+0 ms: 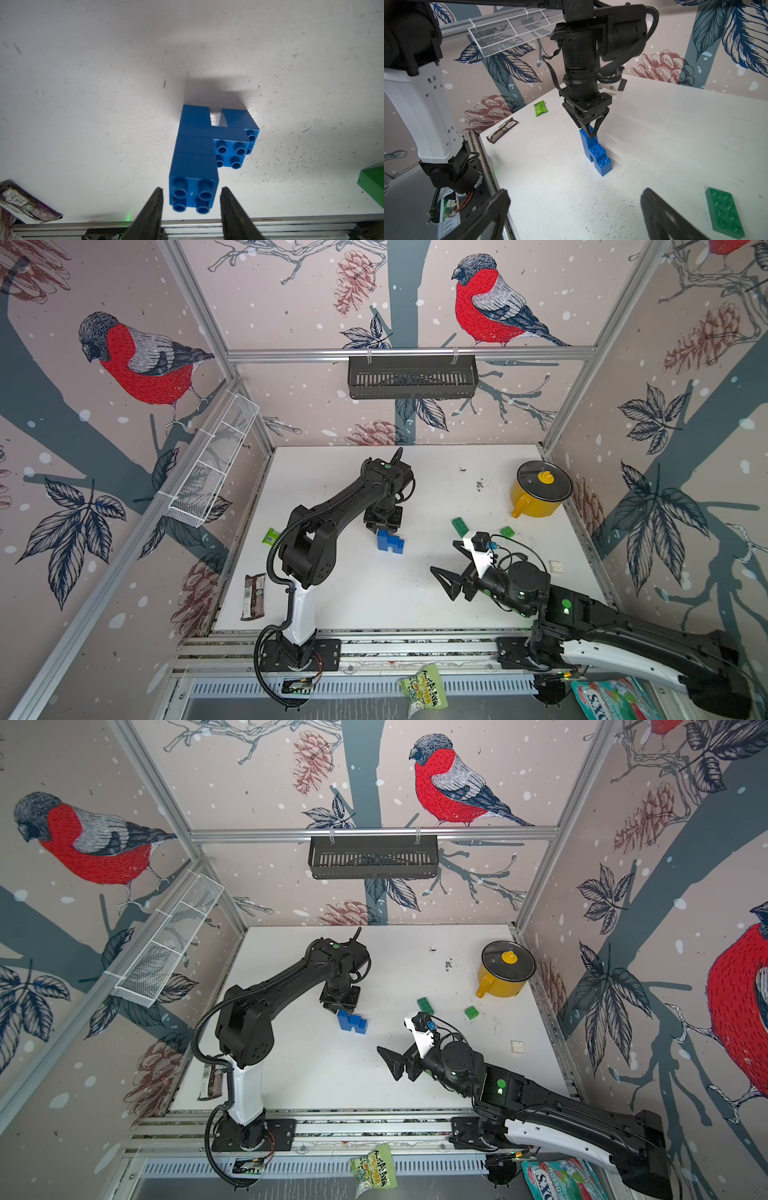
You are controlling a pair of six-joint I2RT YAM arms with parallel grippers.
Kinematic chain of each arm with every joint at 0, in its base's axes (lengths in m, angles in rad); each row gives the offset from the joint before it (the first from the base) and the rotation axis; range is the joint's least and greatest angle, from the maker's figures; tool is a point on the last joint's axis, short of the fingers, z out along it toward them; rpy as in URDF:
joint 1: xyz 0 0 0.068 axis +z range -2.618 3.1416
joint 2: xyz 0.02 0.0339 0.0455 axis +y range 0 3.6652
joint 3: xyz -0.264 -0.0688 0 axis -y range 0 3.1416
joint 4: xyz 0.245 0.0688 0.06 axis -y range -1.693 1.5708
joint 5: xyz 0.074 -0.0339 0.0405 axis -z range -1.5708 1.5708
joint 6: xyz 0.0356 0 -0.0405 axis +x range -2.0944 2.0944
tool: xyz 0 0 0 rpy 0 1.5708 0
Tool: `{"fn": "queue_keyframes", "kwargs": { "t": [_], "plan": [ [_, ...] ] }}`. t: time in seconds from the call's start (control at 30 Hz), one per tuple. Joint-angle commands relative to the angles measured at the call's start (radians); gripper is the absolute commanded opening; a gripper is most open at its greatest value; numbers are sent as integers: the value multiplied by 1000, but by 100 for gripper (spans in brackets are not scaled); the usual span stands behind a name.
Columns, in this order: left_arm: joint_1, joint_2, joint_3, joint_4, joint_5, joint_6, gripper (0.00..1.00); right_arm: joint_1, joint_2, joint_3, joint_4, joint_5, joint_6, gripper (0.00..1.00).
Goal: Assemble the letter h with lego
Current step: Assemble the lego brick with the lego brick.
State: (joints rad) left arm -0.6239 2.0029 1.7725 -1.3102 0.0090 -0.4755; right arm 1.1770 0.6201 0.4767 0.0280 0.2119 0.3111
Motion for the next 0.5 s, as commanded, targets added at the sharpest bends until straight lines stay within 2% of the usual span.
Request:
{"fn": "queue_keyframes", "kwargs": {
  "t": [0.0, 0.13, 0.27, 0.4, 0.47],
  "plan": [
    [1, 5, 7, -44, -19, -9, 48, 4, -2, 7, 9, 6, -3, 99],
    [1, -19, 42, -39, -10, -2, 55, 11, -2, 7, 6, 15, -4, 99],
    [0, -104, 78, -9, -25, 3, 66, 15, -5, 10, 1, 26, -5, 100],
    [-16, -274, -45, 148, -40, -4, 78, 21, -12, 4, 5, 40, -3, 99],
    [-47, -384, -157, 269, -86, -22, 88, 24, -11, -3, 12, 46, -1, 100]
  ]
}}
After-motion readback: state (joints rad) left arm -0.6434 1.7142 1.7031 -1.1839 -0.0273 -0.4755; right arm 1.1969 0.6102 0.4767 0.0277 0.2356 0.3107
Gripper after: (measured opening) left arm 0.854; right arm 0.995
